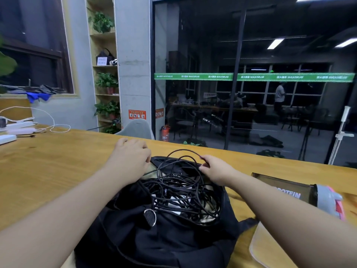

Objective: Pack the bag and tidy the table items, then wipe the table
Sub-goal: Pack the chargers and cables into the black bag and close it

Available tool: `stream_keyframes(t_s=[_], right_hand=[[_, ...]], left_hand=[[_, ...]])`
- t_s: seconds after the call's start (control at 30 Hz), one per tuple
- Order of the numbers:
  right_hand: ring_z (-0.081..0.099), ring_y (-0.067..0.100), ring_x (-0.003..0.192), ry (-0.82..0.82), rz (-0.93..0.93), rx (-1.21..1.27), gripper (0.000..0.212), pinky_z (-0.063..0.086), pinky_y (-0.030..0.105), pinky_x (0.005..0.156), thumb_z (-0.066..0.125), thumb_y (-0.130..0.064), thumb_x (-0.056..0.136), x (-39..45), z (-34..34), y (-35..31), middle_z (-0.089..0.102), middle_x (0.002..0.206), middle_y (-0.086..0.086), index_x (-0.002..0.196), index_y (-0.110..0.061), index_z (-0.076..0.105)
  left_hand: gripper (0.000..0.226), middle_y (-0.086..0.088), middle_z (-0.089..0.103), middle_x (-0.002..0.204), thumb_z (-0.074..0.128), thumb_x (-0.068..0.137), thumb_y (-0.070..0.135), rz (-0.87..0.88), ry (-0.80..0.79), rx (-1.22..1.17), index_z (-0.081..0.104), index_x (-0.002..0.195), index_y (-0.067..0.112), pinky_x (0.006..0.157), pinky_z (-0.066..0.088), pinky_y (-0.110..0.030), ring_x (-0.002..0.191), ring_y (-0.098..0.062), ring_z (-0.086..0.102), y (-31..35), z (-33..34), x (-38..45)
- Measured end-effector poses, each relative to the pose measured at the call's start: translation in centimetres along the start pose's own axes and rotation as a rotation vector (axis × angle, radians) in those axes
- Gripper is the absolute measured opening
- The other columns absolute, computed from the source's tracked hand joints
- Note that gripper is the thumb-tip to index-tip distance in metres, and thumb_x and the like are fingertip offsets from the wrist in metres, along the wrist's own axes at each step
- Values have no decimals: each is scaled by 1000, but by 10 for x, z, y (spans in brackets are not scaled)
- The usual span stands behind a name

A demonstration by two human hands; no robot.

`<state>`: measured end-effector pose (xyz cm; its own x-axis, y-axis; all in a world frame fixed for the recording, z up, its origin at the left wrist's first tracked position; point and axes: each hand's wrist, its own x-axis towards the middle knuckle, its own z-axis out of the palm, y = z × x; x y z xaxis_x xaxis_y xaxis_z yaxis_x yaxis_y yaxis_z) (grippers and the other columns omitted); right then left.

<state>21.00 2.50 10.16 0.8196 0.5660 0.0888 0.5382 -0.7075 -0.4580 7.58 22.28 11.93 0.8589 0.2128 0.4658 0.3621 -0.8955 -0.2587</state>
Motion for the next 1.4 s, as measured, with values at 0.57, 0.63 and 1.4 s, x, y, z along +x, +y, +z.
stream_keyframes(t_s=[0.57,0.63,1.4], right_hand=[[39,19,129,117,-502,-30,48,36,32,103,32,-19,102,-29,10,-38,41,143,1,149,-25,23],[41,21,127,144,-549,-123,50,39,35,101,36,-9,99,-29,12,-46,39,145,-1,147,-22,29],[46,18,126,-2,-219,-177,38,38,31,102,39,-25,100,-28,-5,4,49,139,0,138,-20,45]], left_hand=[[31,-6,52,116,40,90,3,-140,53,-562,61,111,5,94,40,-35,110,-27,48,-10,20,20],[30,-5,54,114,39,91,3,-131,93,-630,62,111,5,95,39,-34,111,-26,49,-8,17,23],[52,-4,56,124,58,78,-9,22,268,-540,55,127,8,92,46,-40,109,-26,49,61,66,-32]])
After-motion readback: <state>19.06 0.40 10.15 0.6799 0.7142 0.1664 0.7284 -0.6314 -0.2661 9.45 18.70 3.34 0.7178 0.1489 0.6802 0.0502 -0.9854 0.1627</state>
